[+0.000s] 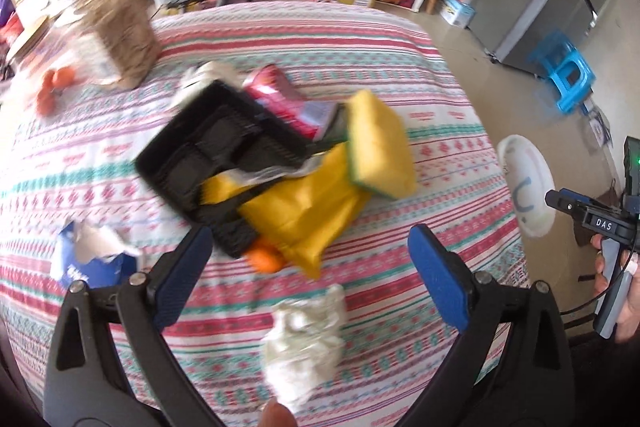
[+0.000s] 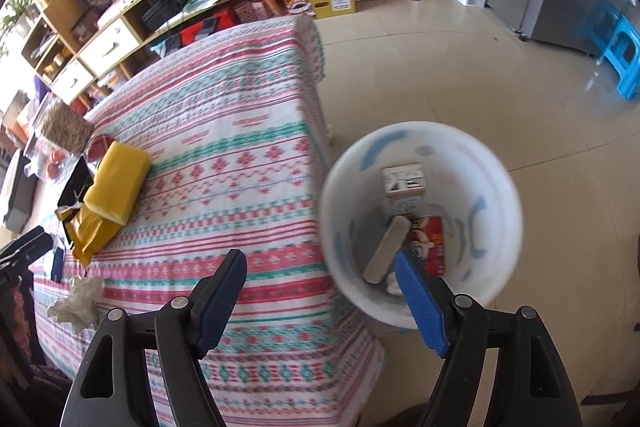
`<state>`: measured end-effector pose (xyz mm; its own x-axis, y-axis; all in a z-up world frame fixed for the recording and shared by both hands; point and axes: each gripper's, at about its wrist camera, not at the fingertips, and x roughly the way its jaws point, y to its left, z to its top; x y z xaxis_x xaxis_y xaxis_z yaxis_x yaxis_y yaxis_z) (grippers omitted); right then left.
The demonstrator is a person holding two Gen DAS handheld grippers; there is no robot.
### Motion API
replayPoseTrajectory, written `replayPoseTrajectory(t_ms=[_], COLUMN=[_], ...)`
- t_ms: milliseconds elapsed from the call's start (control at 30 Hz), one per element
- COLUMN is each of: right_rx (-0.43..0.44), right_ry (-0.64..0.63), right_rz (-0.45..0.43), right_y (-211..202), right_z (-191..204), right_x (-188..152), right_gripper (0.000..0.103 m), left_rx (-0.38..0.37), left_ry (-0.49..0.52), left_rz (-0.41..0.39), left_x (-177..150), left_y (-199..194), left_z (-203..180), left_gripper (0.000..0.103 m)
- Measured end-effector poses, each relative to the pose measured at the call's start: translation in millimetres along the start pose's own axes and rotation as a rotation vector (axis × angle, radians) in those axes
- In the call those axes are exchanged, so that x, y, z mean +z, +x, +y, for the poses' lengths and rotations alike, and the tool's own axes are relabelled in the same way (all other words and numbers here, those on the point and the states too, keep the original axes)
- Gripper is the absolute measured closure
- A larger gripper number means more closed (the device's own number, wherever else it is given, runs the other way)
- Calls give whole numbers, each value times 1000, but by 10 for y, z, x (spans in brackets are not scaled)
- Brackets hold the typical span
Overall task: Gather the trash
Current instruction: 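Grasp the blue biscuit box with the left tool while the right tool approaches the yellow sponge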
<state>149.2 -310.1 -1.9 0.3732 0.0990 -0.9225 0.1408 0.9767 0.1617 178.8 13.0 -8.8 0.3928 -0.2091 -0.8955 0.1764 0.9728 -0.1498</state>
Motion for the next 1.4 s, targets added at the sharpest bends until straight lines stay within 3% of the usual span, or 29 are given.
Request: replayPoseTrajectory(t_ms=[467, 633, 867, 1000, 1067, 1300, 1400], right_rx=[80, 105, 140, 151, 155, 181, 197], right_ry=[-110, -137, -151, -143, -136, -125, -120], right_rz=[-1, 14, 13, 23, 31, 47, 49], right_y=[257, 390, 494, 579, 634, 733, 757], right_z=[1132, 1459, 1774, 1847, 1879, 1950, 1969], right_x=[227, 256, 276, 293, 304, 348, 355], right_gripper=[24, 24, 24, 24, 24, 24, 24], left_rx=[148, 176, 138, 212, 234, 203, 191], left_ry=[-171, -335, -548, -623, -642, -670, -642], left_rz=[28, 76, 108, 99, 91, 89, 65], left_x=[-200, -273, -318, -369, -386, -447, -474], left_y=[-110, -38, 139, 220, 265, 402, 376], left_z=[975, 1424, 1721, 1769, 1798, 1917, 1887], left_gripper=[5, 5, 5, 6, 13, 34, 59])
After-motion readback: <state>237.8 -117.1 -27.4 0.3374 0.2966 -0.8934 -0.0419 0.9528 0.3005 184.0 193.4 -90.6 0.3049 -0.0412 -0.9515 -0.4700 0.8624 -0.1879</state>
